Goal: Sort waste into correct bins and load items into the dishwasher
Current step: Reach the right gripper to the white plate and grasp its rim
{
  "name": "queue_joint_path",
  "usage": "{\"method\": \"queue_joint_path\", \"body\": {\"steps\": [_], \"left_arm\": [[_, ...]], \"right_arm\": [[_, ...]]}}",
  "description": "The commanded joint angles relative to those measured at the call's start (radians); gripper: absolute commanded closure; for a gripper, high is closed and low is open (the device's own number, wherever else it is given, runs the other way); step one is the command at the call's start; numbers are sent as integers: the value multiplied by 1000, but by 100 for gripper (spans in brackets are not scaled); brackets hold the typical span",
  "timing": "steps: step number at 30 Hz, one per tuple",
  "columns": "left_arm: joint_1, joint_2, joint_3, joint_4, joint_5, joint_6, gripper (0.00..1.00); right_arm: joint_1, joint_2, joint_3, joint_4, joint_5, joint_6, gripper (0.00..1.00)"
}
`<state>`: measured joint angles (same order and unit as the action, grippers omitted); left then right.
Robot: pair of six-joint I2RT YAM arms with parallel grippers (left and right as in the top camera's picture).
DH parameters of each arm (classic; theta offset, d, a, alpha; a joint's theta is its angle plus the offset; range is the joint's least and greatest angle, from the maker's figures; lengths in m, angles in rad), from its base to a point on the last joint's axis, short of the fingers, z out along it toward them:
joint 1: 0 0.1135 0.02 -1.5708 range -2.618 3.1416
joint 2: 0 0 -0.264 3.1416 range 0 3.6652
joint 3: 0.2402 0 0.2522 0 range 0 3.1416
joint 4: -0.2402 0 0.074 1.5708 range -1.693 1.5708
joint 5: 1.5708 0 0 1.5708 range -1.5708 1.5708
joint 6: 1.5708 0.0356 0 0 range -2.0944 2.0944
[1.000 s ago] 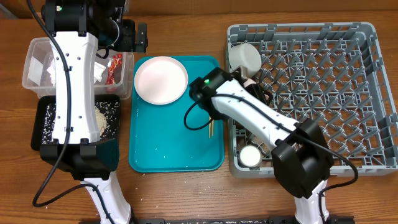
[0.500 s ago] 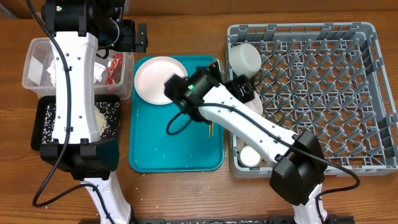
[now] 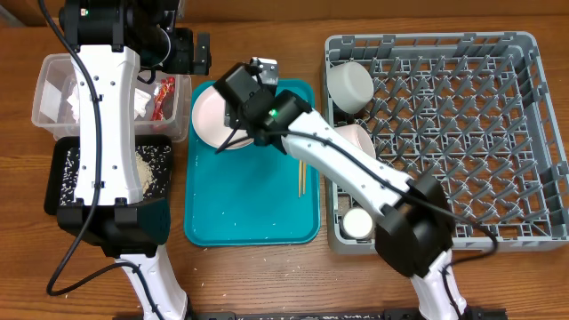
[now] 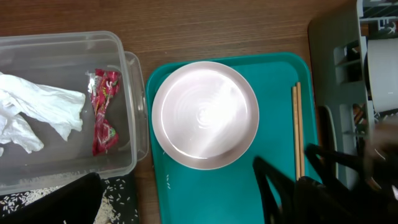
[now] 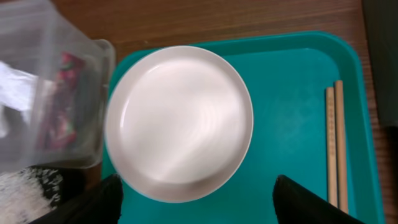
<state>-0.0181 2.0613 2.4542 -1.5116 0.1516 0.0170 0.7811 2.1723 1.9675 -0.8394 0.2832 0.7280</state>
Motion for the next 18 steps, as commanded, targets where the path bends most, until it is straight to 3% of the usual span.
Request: {"method": "queue_joint_path", "body": {"steps": [1,11,18], "left_arm": [[-3,-2,22,2,-5,-6,0],[-3,-2,22,2,-5,-6,0],[-3,-2,22,2,-5,-6,0]], "right_arm": [[-46,112,14,5,-76,106,33],[-70,233,14,21,-186,117,64],[-63,239,13,-158,-291,114,91]]}}
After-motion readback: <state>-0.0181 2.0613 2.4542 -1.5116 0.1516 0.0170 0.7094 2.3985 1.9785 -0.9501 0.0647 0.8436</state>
